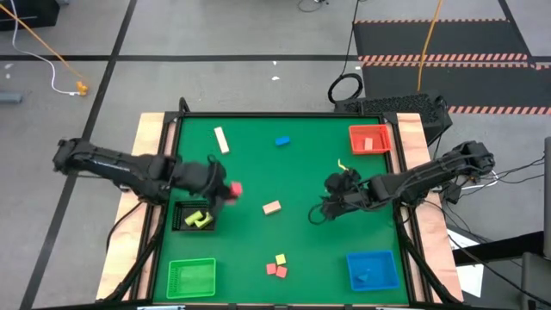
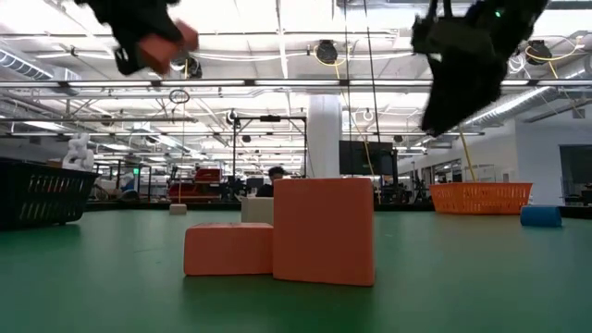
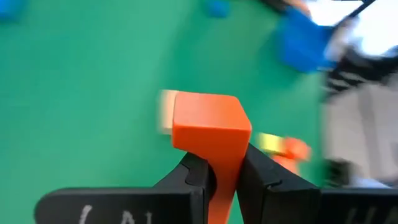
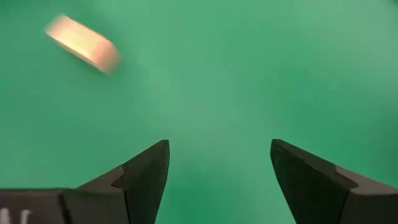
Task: Sort & place blocks by color
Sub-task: Put the top orange wooden block into the green basket
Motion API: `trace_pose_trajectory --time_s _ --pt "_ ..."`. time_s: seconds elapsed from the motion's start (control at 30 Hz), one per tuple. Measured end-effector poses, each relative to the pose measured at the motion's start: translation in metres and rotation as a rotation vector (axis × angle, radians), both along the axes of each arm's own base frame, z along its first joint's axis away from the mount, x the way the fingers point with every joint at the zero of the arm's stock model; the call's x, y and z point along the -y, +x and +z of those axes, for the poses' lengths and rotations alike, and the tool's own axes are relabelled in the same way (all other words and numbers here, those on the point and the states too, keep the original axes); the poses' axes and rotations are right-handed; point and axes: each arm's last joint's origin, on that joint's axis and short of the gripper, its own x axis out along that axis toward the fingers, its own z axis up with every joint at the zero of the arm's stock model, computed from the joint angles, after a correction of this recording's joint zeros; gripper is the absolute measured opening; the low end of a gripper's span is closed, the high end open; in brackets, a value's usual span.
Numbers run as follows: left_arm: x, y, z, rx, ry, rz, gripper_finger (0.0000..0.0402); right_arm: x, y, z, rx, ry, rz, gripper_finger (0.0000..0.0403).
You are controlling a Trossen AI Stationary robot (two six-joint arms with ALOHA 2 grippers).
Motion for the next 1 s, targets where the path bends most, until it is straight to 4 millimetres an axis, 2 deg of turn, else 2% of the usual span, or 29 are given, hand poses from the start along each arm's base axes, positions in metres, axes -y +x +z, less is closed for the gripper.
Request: trace_pose_trajectory --time_s 0.2,0.3,0.43,0.53,0.83,1.0 --pt "0.050 -0.010 -0.003 -0.058 -0.197 -0.112 0.0043 0.010 -0.016 -0.007 -0.199 0.078 -0.054 0.0270" --pt "0.067 -0.024 -0.013 -0.240 -0.327 -0.086 0.0043 0.011 -0.018 -0.008 -0.240 0.137 -0.059 0.0270" --pt "0.094 -0.038 -0.017 -0.418 -0.524 -0.096 0.0043 0.010 -0.018 -0.008 -0.257 0.179 -0.033 0.0270" --pt "0.112 -0.047 -0.019 -0.496 -0.607 -0.110 0.0043 0.010 -0.019 -0.008 -0.262 0.180 -0.032 0.0270" --pt "0.146 -0.064 -0.043 -0.770 -0.668 0.026 0.0073 0.010 -0.019 -0.008 -0.270 0.165 -0.004 0.0270" --pt "0.155 -0.063 -0.054 -0.852 -0.648 -0.014 0.0054 0.010 -0.019 -0.008 -0.273 0.153 0.016 0.0270"
